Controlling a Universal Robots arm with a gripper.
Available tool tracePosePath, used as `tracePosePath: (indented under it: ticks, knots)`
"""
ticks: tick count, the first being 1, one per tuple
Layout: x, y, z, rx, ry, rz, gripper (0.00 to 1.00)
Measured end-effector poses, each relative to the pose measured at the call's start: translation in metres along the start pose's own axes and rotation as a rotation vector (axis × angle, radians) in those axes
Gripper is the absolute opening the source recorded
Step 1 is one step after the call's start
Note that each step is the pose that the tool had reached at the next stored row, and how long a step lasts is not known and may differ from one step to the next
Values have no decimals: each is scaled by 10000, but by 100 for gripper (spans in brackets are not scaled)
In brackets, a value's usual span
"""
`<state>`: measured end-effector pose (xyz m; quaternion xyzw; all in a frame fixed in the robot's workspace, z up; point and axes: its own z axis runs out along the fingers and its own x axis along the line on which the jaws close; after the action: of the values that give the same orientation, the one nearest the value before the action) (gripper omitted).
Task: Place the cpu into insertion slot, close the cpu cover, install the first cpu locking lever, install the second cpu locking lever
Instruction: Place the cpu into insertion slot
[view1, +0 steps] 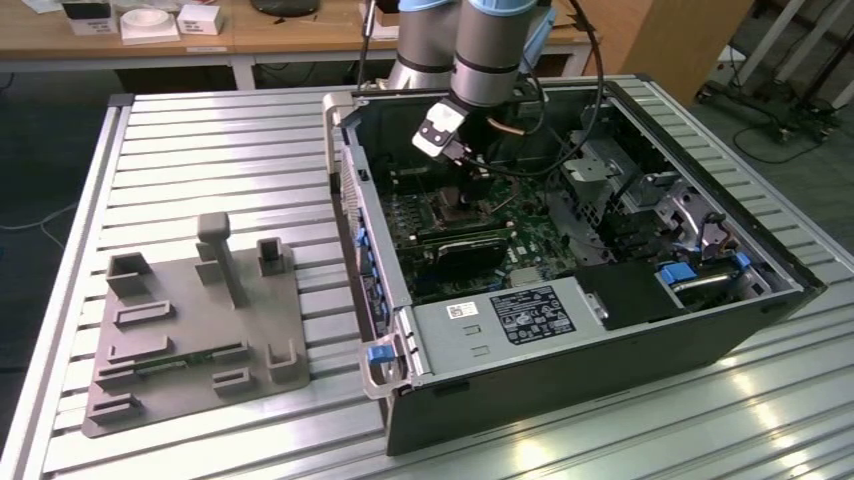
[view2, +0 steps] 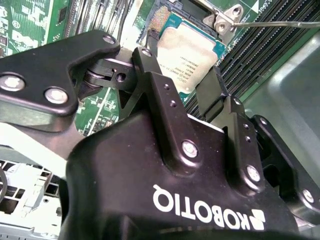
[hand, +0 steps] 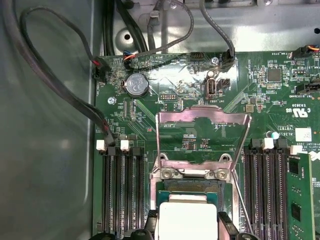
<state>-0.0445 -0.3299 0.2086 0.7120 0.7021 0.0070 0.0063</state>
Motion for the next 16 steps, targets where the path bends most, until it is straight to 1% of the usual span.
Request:
tracePosePath:
  ticks: [10,16]
  knots:
    - [-10,1,17,-2,-6,0,54]
    - [-10,0,50,-1,-7,0,54]
